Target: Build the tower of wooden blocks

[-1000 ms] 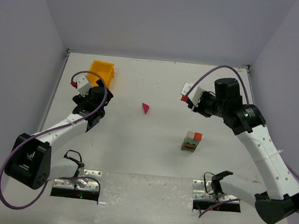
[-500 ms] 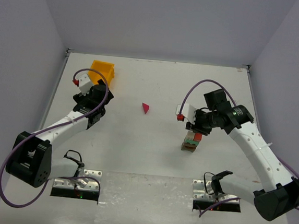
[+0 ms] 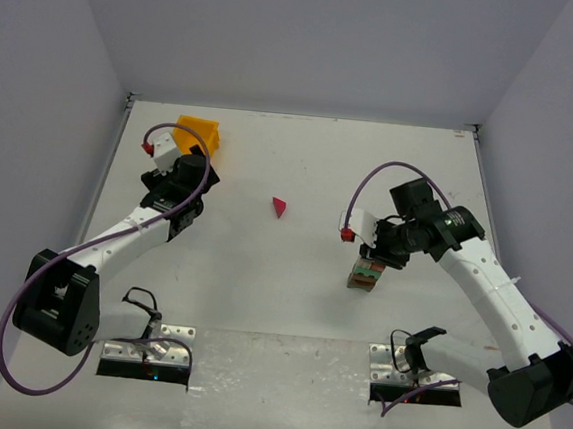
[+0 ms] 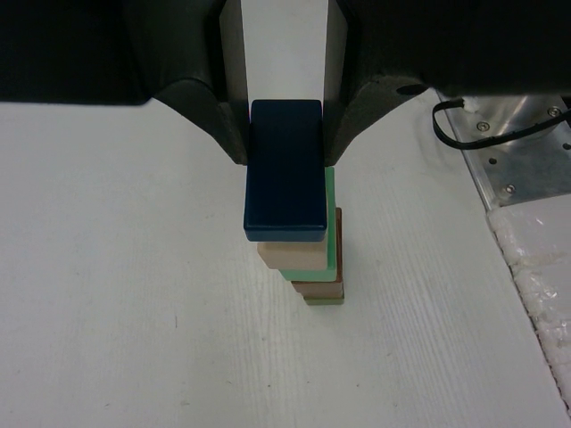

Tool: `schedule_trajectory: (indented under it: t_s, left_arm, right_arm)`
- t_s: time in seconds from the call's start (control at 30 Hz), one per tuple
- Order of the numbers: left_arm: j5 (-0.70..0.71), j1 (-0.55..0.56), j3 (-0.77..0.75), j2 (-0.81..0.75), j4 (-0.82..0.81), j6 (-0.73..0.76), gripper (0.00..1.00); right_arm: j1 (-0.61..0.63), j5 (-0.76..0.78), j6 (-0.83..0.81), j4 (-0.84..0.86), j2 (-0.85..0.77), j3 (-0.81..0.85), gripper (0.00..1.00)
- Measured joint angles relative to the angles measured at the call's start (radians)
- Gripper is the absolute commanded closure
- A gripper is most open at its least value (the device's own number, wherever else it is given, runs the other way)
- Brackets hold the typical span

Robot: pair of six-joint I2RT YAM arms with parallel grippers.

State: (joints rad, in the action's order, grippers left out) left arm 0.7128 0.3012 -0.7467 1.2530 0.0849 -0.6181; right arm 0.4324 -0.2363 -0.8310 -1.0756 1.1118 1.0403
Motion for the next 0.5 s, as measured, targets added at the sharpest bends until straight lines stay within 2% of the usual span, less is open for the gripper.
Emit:
schedule_trajectory:
  t_s: [0.5]
  left_arm:
    - [0.001,0.000,0.000,0.000,0.003,0.008,0.00]
  right_arm:
    - [-0.005,-0.012,0.001,-0.019,0.000,-0.001,0.82]
